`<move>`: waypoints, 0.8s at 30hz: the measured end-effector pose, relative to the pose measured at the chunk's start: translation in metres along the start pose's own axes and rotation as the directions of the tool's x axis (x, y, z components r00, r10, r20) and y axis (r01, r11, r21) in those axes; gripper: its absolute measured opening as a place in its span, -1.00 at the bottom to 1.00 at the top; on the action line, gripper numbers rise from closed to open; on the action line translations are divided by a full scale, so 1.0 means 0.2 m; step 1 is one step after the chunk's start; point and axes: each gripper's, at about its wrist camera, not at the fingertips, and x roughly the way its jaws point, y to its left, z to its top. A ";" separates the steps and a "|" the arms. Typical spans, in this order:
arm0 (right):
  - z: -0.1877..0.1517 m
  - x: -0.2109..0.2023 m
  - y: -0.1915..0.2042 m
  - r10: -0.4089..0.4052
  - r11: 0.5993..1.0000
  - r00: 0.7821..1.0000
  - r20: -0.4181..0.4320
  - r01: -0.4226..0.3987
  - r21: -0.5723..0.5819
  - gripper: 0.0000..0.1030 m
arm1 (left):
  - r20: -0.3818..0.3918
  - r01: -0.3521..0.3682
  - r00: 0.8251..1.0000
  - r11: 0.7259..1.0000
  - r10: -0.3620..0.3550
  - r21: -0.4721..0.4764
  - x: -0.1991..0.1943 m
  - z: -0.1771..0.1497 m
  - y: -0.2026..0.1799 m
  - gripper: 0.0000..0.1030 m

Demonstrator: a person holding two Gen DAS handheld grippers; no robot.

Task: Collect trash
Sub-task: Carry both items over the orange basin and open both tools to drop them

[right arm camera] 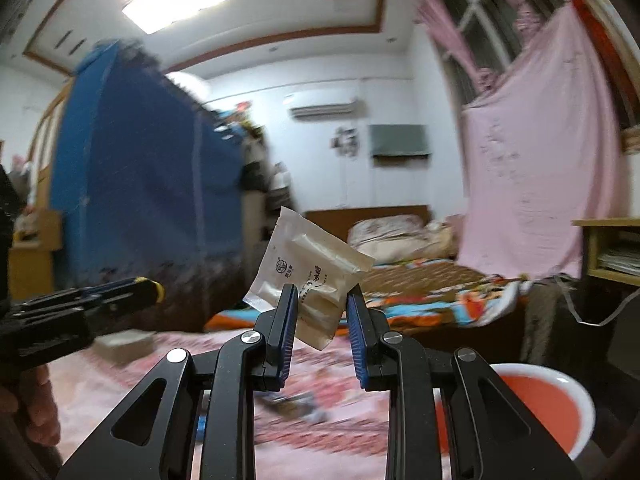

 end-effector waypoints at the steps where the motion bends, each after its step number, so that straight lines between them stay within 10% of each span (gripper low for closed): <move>1: 0.00 0.00 -0.05 -0.028 1.000 1.000 0.005 0.028 0.013 -0.57 | -0.001 0.021 1.000 1.000 -0.021 0.009 0.04 0.02 -0.04 -0.73; 11: -0.08 0.01 -0.47 -0.278 0.953 0.958 -0.065 0.284 0.108 -0.57 | -0.151 0.213 0.966 0.977 -0.208 0.014 0.45 0.02 -0.35 -0.73; 24: -0.24 0.04 -0.70 -0.370 0.888 0.883 -0.289 0.428 0.171 -0.52 | -0.435 0.289 0.848 0.952 -0.303 -0.100 0.89 -0.15 -0.64 -0.73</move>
